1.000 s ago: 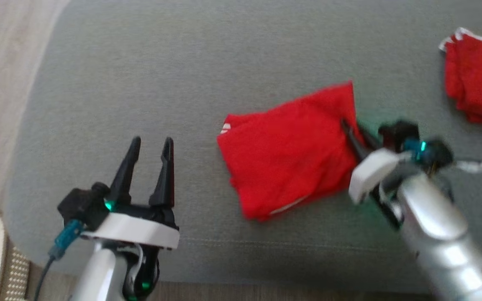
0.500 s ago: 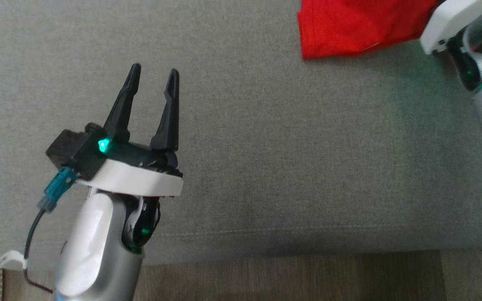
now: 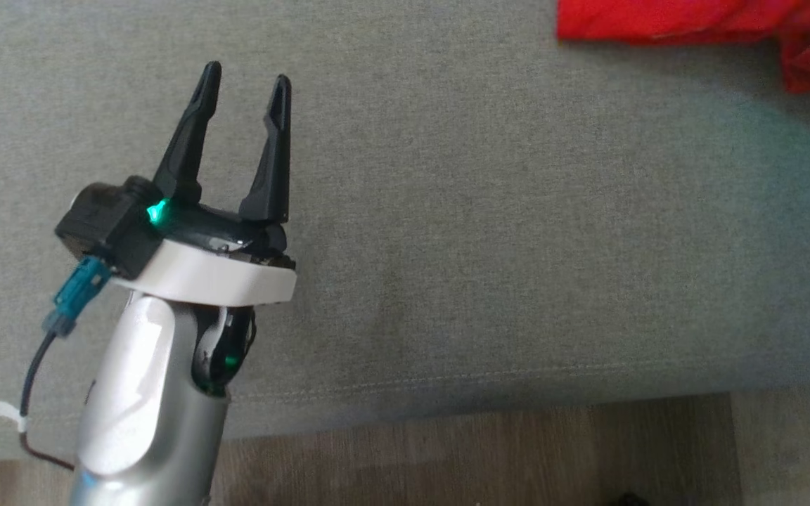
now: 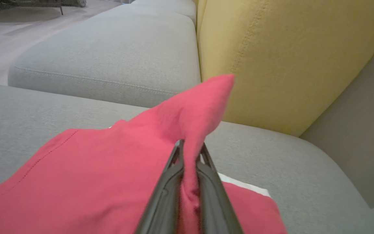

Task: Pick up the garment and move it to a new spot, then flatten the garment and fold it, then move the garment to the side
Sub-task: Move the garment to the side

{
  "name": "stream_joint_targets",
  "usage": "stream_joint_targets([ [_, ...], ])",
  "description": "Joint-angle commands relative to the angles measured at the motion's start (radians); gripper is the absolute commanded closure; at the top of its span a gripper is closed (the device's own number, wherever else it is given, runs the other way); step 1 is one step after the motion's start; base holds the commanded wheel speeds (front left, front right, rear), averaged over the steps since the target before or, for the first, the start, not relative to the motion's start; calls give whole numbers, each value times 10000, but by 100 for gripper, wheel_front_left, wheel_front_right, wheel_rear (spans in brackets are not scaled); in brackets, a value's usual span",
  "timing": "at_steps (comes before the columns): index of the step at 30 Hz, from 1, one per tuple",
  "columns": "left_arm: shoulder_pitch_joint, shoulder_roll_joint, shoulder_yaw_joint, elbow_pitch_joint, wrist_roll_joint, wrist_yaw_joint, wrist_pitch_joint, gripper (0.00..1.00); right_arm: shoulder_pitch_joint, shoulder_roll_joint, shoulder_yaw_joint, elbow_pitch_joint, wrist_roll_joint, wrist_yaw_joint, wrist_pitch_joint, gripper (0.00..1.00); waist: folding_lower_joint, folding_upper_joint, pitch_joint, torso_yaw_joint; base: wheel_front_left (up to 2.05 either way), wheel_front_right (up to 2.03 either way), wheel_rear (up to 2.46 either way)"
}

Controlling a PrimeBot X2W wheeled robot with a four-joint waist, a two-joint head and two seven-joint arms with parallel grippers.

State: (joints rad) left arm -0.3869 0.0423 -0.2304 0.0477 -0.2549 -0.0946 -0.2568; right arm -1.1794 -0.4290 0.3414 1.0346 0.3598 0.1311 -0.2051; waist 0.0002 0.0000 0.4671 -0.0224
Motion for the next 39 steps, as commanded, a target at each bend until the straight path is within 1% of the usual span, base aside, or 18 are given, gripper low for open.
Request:
stream_joint_targets([
  [1,-301,79,379,-357,122,-67,-49,0,-229,-258,-39,-179,-90,-4,-179,100,-2,0,116,-102,0,0,0],
  [9,-252,79,389,-253,257,-164,-49,0,-258,-922,-273,-243,-190,-4,-379,100,-2,0,381,-385,0,0,0],
  [13,-232,79,384,-239,299,-191,-49,0,-160,-1140,-356,-353,-403,-4,-419,100,-2,0,446,-476,0,0,0],
  [16,-254,79,360,-230,329,-214,-49,0,-73,-1354,-502,-430,-771,-4,-450,100,-2,0,504,-529,0,0,0],
  [20,-301,79,326,-264,365,-235,-49,0,130,-1506,-661,-481,-1292,-4,-403,100,-2,0,595,-564,0,0,0],
  [24,-342,79,341,-255,401,-255,-49,0,344,-1344,-963,-578,-1529,-4,-286,100,-2,0,695,-615,0,0,0],
  [25,-359,79,335,-242,402,-261,-49,0,391,-1305,-1060,-601,-1597,-4,-271,59,-2,0,704,-609,0,0,0],
  [26,-375,79,323,-224,394,-266,-49,0,446,-1240,-1173,-614,-1636,-4,-237,0,-2,0,698,-599,0,0,0],
  [31,-403,79,304,-125,251,-279,-49,0,644,-1017,-1742,-741,-1893,-4,-56,0,-2,0,434,-492,0,0,0],
  [36,-174,79,292,-82,-7,-225,-49,0,782,-772,-2340,-1147,-2645,-4,-39,0,-2,0,-288,-254,0,0,0],
  [39,51,79,294,-102,-215,-142,-49,0,988,-332,-2606,-1577,-2907,-4,-27,0,-2,0,-871,-16,0,0,0],
])
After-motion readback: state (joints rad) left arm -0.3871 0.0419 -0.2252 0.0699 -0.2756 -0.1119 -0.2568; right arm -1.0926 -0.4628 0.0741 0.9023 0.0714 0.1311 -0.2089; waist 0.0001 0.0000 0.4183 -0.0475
